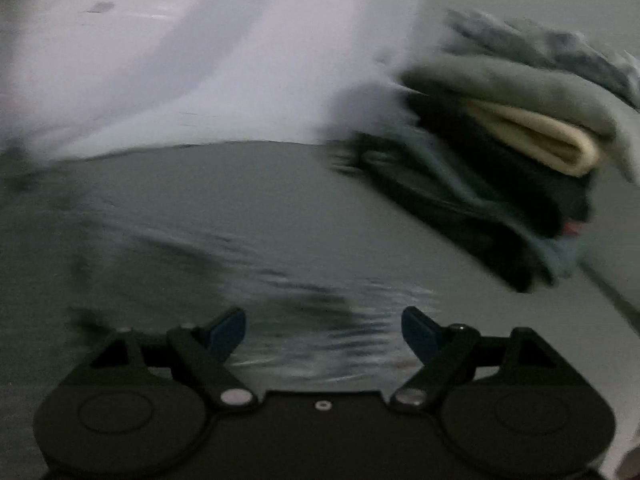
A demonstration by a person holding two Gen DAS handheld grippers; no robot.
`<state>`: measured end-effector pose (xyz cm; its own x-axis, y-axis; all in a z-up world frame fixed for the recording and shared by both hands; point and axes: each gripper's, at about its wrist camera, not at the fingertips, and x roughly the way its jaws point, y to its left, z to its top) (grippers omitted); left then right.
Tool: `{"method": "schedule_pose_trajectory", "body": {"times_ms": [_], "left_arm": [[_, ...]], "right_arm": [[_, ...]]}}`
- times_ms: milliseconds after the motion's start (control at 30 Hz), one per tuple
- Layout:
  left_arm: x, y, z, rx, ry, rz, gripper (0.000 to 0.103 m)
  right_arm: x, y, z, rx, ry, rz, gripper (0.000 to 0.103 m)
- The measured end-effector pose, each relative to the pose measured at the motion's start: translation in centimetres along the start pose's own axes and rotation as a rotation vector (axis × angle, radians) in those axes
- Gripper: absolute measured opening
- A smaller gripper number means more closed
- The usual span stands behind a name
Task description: Fold clothes
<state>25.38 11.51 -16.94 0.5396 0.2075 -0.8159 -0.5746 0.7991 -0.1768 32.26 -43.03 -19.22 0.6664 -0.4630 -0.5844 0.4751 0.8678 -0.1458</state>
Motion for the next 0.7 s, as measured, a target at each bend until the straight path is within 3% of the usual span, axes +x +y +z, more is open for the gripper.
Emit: {"method": "schedule_pose_trajectory", "body": {"times_ms": [100,267,333,367,433,567,633,700], "left_arm": [[0.3,-2.8,-2.7,0.028,0.044,0.002,0.069],[0.6,-5.0,-4.7,0.054,0.050,0.065,0.074],[0.6,-5.4,-5.0,0.050,0.056,0.082,0.074],[0.7,-5.5,-5.0,0.049,0.059,0.091,0.074],[1.1,-5.7,-4.7,0.050,0.066,0.110,0.074],[1.4,-6.5,-4.6,0.061,0.072,0.122,0.075],[1.6,-6.8,-4.5,0.073,0.075,0.128,0.076],[2.0,-7.1,-4.3,0.090,0.080,0.131,0.077]], "right_arm": [[3.0,-2.9,0.0,0.045,0.064,-0.005,0.085],[5.7,-3.9,-0.5,0.041,0.111,0.129,0.069],[6.0,-3.6,-0.2,0.002,0.098,0.151,0.051],[6.1,-3.5,0.0,-0.020,0.091,0.157,0.032],[6.9,-3.7,0.8,-0.049,0.081,0.114,0.023],[9.4,-5.8,2.1,-0.041,0.080,-0.015,0.021],[10.7,-7.0,2.7,-0.007,0.090,-0.027,0.024],[11.5,-7.0,3.1,-0.025,0.096,-0.054,0.039]]}}
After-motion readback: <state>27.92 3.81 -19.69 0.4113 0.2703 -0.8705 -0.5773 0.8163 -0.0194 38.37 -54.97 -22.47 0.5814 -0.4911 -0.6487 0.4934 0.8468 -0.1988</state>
